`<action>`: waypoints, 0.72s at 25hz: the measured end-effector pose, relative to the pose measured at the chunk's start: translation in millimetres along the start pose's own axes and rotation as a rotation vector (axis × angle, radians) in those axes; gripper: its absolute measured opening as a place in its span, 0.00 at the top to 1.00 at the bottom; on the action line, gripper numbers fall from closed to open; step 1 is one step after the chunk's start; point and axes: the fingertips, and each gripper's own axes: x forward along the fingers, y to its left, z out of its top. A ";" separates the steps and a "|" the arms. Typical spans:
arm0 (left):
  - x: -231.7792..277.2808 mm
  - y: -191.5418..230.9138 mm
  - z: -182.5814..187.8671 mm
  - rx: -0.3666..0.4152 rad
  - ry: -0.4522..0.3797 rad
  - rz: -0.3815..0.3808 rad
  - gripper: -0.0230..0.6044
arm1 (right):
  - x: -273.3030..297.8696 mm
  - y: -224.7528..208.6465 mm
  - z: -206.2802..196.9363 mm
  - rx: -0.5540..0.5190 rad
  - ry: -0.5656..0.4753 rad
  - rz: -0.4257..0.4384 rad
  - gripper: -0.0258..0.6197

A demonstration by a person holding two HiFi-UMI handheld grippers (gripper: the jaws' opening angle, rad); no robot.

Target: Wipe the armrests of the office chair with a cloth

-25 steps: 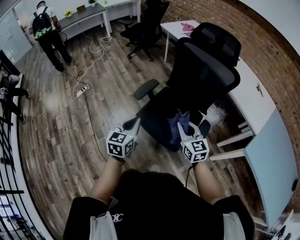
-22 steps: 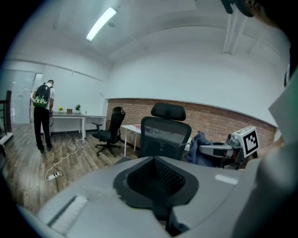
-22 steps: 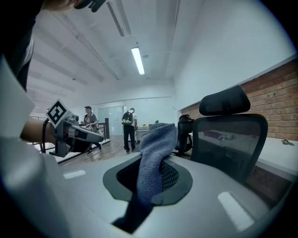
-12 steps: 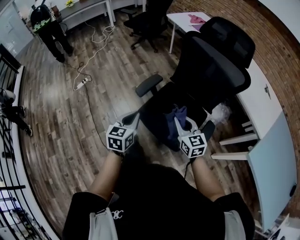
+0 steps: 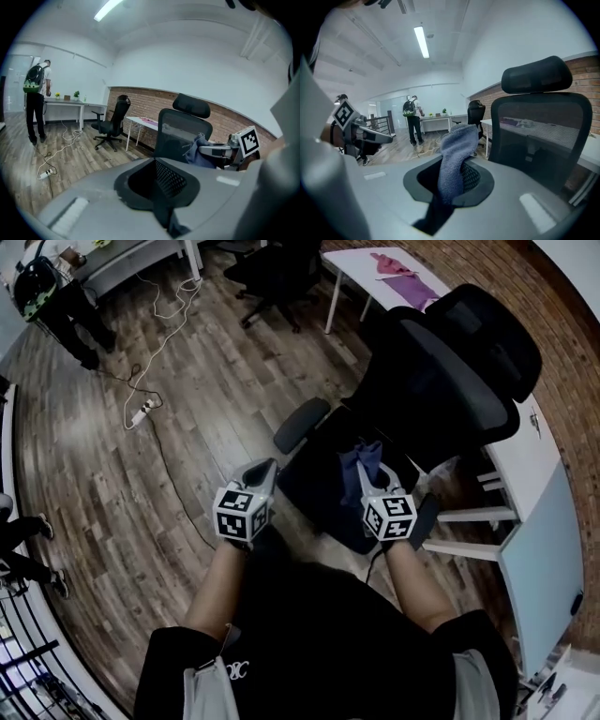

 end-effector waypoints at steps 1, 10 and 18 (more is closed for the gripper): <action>3.5 12.3 3.1 -0.003 0.007 -0.008 0.95 | 15.1 2.5 1.3 0.006 0.016 -0.006 0.89; 51.3 83.9 7.4 0.010 0.141 -0.190 0.95 | 125.9 4.8 9.7 0.138 0.087 -0.120 0.89; 87.7 92.5 1.3 0.005 0.186 -0.277 0.95 | 156.7 -21.8 -32.3 0.201 0.169 -0.184 0.89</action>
